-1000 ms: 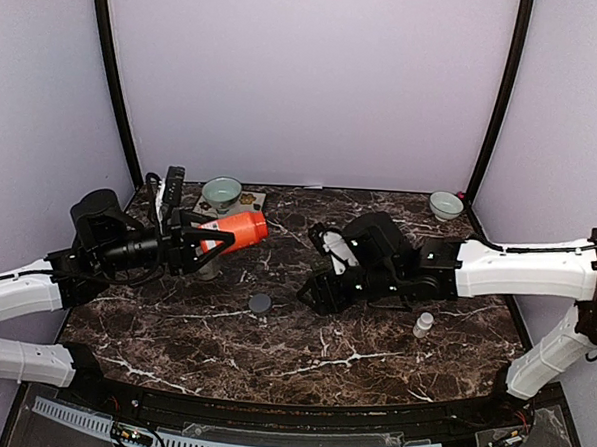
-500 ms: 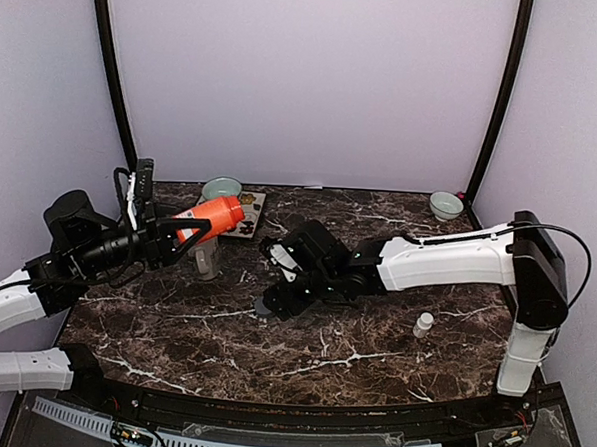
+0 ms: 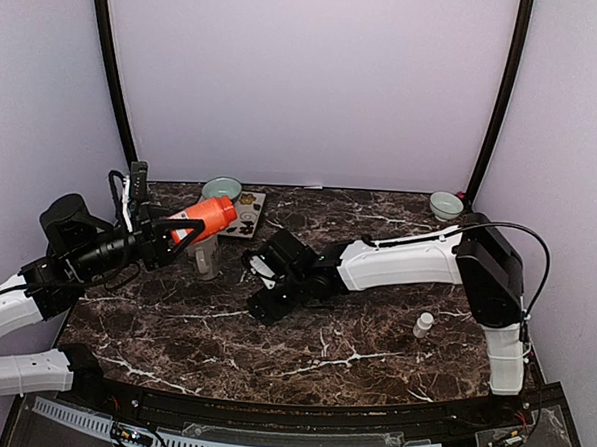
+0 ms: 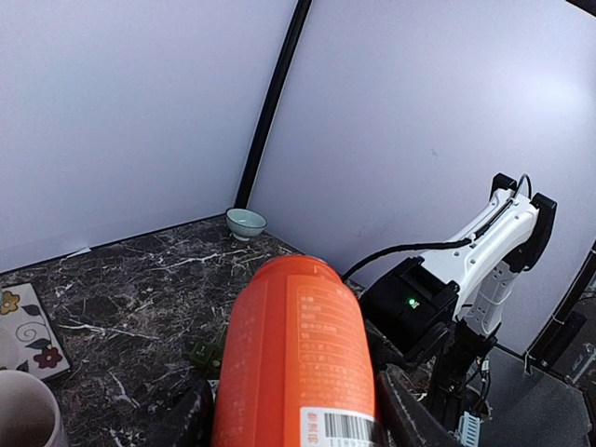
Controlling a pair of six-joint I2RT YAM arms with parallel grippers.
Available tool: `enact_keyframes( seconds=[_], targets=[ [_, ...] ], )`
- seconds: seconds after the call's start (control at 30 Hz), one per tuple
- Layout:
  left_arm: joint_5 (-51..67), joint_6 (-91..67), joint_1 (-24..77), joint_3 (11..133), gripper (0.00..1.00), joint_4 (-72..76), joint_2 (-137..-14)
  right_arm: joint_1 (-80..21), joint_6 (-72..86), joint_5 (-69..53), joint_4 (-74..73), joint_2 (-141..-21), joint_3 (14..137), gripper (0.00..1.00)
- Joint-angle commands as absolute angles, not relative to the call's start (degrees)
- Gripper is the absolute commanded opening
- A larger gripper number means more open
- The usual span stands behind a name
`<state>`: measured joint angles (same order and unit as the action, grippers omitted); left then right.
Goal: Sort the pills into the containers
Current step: Pick up the lid of the pill bottle from the center of the board.
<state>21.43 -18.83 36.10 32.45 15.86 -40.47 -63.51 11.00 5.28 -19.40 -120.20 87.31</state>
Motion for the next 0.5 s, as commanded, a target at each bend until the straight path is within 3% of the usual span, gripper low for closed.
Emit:
enact_keyframes(
  seconds=[0.0,0.47],
  targets=[
    [21.6,-19.8,34.4,31.4,0.00,16.6,-39.2,-63.8,11.7,5.5,-20.5,-122.4,91.3,0.86],
    [22.1,-20.6,32.8,30.5,0.00,16.4,-38.1,-63.1,12.6,6.8,-24.4,-127.4,95.3,0.86]
  ],
)
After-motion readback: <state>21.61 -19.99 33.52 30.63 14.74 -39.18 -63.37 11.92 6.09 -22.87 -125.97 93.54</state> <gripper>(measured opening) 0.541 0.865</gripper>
